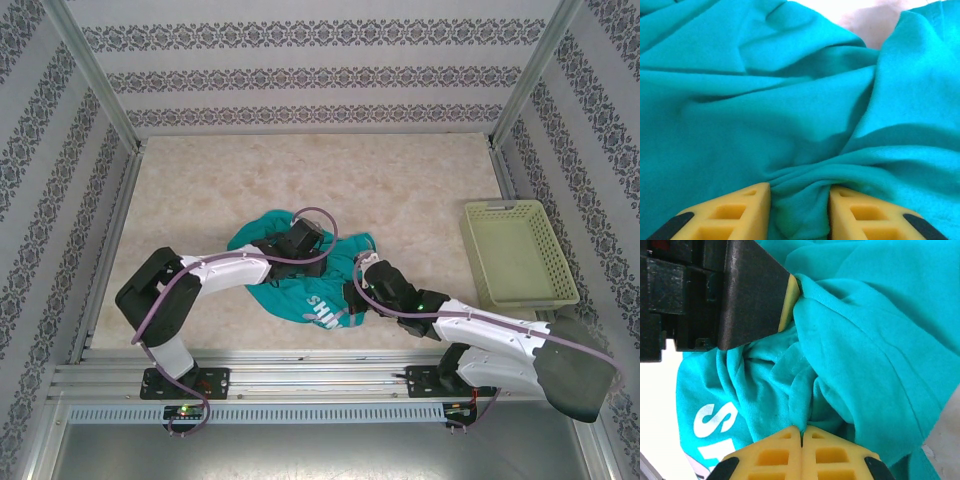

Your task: Fold the inside-out t-shirt

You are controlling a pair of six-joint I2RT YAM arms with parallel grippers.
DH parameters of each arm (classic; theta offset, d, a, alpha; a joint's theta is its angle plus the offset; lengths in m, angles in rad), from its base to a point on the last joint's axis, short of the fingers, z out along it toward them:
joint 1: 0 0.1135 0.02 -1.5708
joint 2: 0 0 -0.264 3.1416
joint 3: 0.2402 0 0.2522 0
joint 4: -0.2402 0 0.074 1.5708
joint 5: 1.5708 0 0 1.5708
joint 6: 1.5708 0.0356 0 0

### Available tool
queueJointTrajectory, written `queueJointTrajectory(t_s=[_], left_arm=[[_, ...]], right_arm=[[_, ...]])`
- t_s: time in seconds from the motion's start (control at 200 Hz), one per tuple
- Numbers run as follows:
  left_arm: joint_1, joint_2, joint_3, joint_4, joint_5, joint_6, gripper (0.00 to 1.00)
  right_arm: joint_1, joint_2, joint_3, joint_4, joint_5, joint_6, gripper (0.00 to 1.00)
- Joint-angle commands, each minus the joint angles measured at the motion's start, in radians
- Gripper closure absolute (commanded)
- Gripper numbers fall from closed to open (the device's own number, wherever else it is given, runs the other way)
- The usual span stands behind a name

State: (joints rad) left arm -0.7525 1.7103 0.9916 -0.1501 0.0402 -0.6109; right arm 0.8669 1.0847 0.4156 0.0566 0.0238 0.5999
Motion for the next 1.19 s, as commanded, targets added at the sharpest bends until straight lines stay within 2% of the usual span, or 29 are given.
queueJointTrajectory(t_s=[0.0, 0.16, 0.27, 0.375, 0.555, 0.794, 0.844, 0.909, 0.984, 1.109, 1.189], left_arm=[[0.001, -0.022, -0.034, 0.014, 0.042, -0.019, 0.66], [-0.001, -0.071, -0.081, 0.026, 0.058, -0.015, 0.66], [-0.002, -0.108, -0.107, 0.011, 0.032, -0.011, 0.64], [0.009, -0.114, -0.115, -0.019, -0.006, -0.012, 0.61], [0.070, -0.077, -0.133, -0.011, 0.018, -0.057, 0.61], [0.049, -0.120, -0.141, 0.026, 0.066, -0.037, 0.59], [0.024, -0.142, -0.135, 0.013, 0.050, -0.019, 0.57], [-0.012, -0.170, -0.127, -0.010, 0.027, 0.000, 0.54], [-0.045, -0.194, -0.124, -0.028, -0.001, 0.014, 0.52], [-0.069, -0.213, -0.136, -0.025, -0.012, 0.013, 0.52], [-0.073, -0.218, -0.147, -0.019, -0.015, 0.007, 0.51]], right_arm=[[0.007, 0.012, -0.001, 0.017, 0.032, 0.010, 0.93], [0.007, 0.014, 0.031, 0.008, 0.016, 0.003, 1.00], [0.007, -0.024, 0.037, -0.025, 0.027, -0.008, 1.00], [0.007, -0.134, -0.006, -0.035, 0.017, -0.015, 1.00], [0.006, -0.356, -0.118, -0.088, 0.001, 0.010, 1.00], [0.006, -0.547, -0.256, -0.151, 0.115, 0.128, 1.00], [0.004, -0.566, -0.250, -0.179, 0.135, 0.123, 0.95], [0.001, -0.571, -0.208, -0.235, 0.151, 0.096, 0.80], [0.001, -0.552, -0.146, -0.291, 0.153, 0.054, 0.72], [0.003, -0.450, -0.001, -0.380, 0.137, -0.005, 0.55], [0.007, -0.372, 0.063, -0.412, 0.124, -0.026, 0.50]])
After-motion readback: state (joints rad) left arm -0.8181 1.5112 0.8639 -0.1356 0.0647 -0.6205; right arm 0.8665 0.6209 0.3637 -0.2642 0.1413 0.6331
